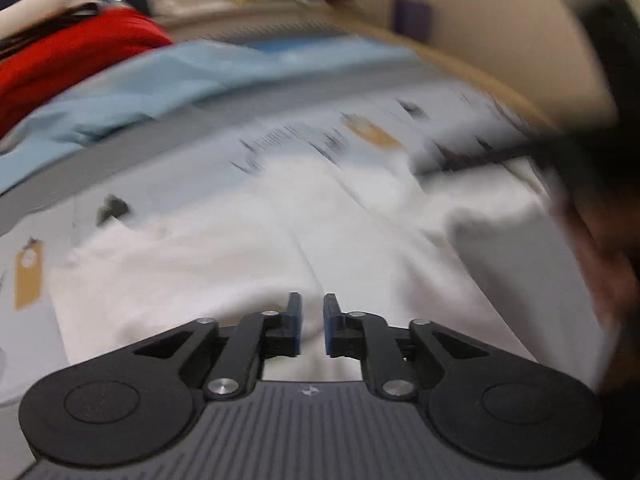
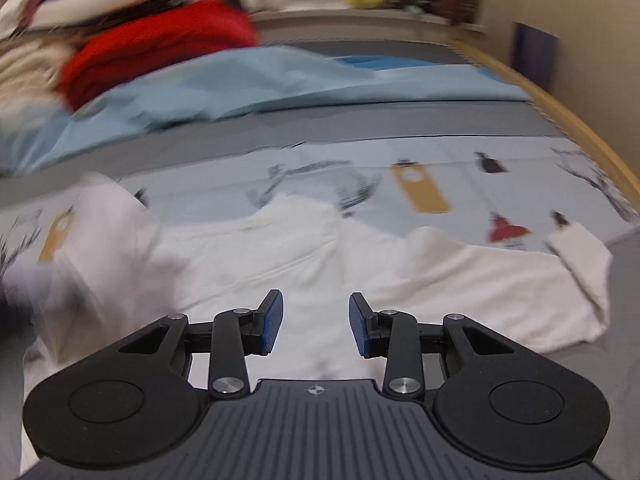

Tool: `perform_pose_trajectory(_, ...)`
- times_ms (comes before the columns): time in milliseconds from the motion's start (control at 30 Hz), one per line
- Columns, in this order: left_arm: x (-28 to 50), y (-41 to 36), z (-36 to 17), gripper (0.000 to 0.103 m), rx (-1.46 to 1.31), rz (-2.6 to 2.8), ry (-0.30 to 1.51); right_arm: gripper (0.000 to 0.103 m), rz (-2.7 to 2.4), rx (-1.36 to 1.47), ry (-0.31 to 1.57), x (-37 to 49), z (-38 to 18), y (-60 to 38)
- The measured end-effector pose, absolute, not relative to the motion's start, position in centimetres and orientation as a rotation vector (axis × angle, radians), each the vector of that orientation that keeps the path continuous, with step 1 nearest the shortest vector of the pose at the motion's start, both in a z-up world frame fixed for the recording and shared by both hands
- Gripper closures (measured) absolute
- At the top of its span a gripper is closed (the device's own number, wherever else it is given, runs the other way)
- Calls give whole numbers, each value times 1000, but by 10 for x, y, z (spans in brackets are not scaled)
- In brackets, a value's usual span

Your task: Fold small clothes

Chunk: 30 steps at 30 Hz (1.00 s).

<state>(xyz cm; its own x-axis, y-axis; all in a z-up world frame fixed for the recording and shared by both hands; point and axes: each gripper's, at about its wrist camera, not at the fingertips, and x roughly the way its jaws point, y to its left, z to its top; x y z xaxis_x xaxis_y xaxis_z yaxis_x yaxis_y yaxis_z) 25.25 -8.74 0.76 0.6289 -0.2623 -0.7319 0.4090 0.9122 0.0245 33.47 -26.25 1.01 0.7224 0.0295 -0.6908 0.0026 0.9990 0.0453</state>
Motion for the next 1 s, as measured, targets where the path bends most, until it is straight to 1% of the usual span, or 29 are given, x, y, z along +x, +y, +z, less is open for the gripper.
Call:
perform_pose_trajectory(33, 243, -91, 14, 77, 175, -386, 821, 66, -14, 61, 761, 335, 13, -271)
perform_pose_trajectory(133, 236, -69, 37, 69, 20, -331, 819, 65, -69, 165, 765, 335, 18, -297)
perform_pose_trajectory(200, 251, -50, 45, 67, -55, -243, 801, 65, -67, 219, 762, 333, 21, -307)
perform_pose_trajectory(267, 267, -28, 40, 67, -112, -102, 797, 66, -51, 231, 757, 332, 20, -307)
perform_pose_trajectory(333, 279, -3, 26, 68, -155, 59, 855, 75, -8, 237, 756, 331, 18, -301)
perform_pose_trajectory(367, 287, 11, 20, 68, -205, 153, 895, 81, 16, 238, 760, 331, 16, -296)
perform_pose_trajectory(400, 291, 20, 18, 68, -259, 187, 885, 86, 42, 235, 764, 332, 14, -290)
perform_pose_trajectory(467, 302, 31, 21, 67, -310, 234, 847, 90, 93, 216, 757, 332, 11, -274)
perform_pose_trajectory(567, 314, 29, 28, 67, -243, 292, 798, 90, 143, 171, 760, 334, 3, -246)
perform_pose_trajectory(633, 319, 33, 27, 67, -248, 307, 799, 90, 187, 143, 764, 336, -3, -225)
perform_pose_trajectory(733, 321, 46, 26, 67, -333, 300, 806, 89, 232, 70, 752, 337, -9, -193)
perform_pose_trajectory(833, 317, 62, 34, 67, -358, 309, 794, 88, 271, -32, 730, 336, -19, -160)
perform_pose_trajectory(867, 317, 67, 35, 67, -364, 310, 792, 85, 288, -58, 729, 337, -24, -149)
perform_pose_trajectory(900, 318, 72, 36, 66, -372, 311, 790, 78, 309, -85, 727, 338, -29, -138)
perform_pose_trajectory(933, 317, 77, 37, 66, -381, 311, 791, 75, 326, -116, 722, 340, -34, -126)
perform_pose_trajectory(1000, 315, 86, 39, 66, -400, 312, 792, 64, 343, -175, 701, 341, -42, -106)
